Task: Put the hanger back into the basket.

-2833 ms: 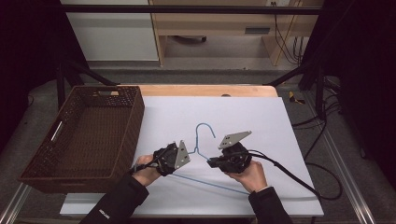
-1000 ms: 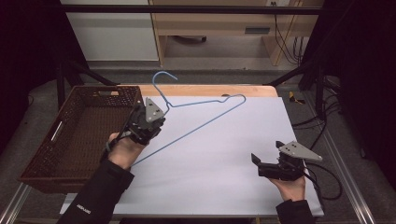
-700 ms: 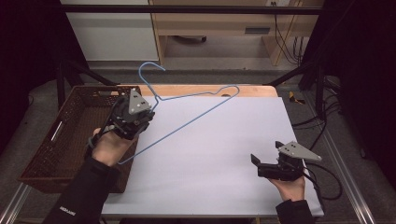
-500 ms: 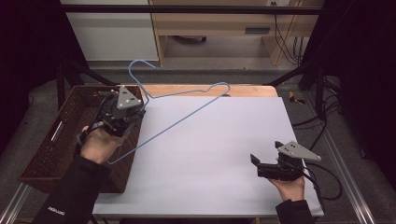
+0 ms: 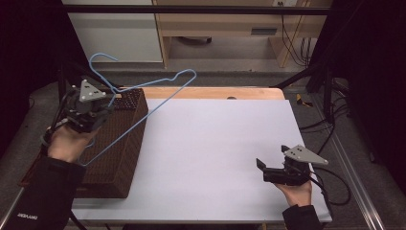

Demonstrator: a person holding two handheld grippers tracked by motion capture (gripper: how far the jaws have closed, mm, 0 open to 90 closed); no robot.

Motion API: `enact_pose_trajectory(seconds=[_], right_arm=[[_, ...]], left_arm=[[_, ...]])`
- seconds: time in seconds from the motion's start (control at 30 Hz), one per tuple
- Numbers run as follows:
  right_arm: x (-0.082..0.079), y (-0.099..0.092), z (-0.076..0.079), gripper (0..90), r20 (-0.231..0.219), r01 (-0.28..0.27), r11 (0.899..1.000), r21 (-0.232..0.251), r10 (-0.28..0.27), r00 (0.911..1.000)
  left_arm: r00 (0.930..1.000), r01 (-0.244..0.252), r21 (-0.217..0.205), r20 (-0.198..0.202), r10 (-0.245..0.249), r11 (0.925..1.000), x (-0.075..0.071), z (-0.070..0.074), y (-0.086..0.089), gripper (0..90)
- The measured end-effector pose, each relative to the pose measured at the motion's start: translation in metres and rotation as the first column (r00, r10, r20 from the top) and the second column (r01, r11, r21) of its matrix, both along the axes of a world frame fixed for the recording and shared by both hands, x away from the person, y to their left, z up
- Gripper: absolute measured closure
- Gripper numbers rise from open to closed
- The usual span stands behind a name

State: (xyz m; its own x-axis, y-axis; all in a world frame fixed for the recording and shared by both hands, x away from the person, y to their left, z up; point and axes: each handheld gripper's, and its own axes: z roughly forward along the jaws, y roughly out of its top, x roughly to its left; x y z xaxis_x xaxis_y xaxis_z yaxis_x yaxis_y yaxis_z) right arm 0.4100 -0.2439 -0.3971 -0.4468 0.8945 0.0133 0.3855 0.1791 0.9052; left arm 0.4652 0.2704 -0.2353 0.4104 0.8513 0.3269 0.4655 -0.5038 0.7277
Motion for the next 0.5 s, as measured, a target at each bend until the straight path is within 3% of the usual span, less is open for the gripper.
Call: enact_pose_trajectory(seconds=[0.2,0.5], right_arm=[[0.001,0.001,-0.001,2.2,-0.005,-0.004,1.0,-0.01,0.004,1.0],[0.001,0.001,-0.001,2.2,-0.005,-0.002,1.0,-0.005,0.002,1.0]], left_arm=[[0.9979,-0.064,0.008,0.008,0.064,0.9979,0.0,-0.003,0.028,86.5],[0.9889,-0.148,0.03,0.017,0.147,0.9885,0.006,-0.014,0.064,86.5]])
